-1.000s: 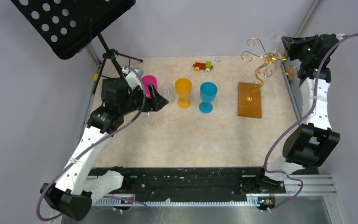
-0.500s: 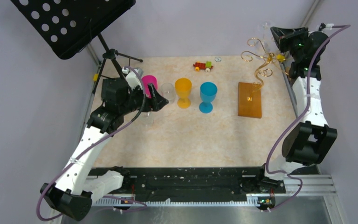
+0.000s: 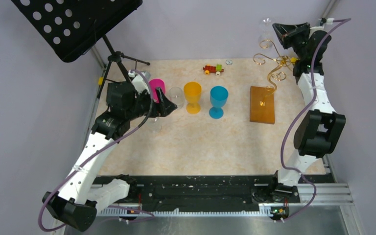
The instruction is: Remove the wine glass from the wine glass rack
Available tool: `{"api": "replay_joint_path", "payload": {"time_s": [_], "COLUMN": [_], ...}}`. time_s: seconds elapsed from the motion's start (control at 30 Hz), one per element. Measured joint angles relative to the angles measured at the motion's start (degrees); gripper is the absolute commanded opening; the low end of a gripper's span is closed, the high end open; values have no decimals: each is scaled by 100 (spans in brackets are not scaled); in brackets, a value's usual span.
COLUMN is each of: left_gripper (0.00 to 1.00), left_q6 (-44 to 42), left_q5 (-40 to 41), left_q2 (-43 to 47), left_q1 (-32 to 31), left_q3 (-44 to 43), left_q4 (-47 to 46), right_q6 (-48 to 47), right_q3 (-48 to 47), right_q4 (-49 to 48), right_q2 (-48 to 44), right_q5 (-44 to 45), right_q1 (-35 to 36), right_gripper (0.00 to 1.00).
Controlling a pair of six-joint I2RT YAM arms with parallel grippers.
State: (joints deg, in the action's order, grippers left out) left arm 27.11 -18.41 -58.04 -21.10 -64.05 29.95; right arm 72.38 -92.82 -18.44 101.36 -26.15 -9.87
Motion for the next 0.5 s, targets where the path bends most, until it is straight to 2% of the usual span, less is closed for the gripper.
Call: {"api": "replay_joint_path", "payload": {"time_s": [0.5], "left_gripper": [83], "left_q6": [2], "left_q5": [-13], "left_q2": [-74], "left_q1": [0], "left_q3": [0], "left_q4": [-28], "right_q6": [518], "right_q3": [-107], "right_q4": [-901], "right_q2": [243], "right_q5": [-614], "right_q1": [533], "right_gripper": [0]}}
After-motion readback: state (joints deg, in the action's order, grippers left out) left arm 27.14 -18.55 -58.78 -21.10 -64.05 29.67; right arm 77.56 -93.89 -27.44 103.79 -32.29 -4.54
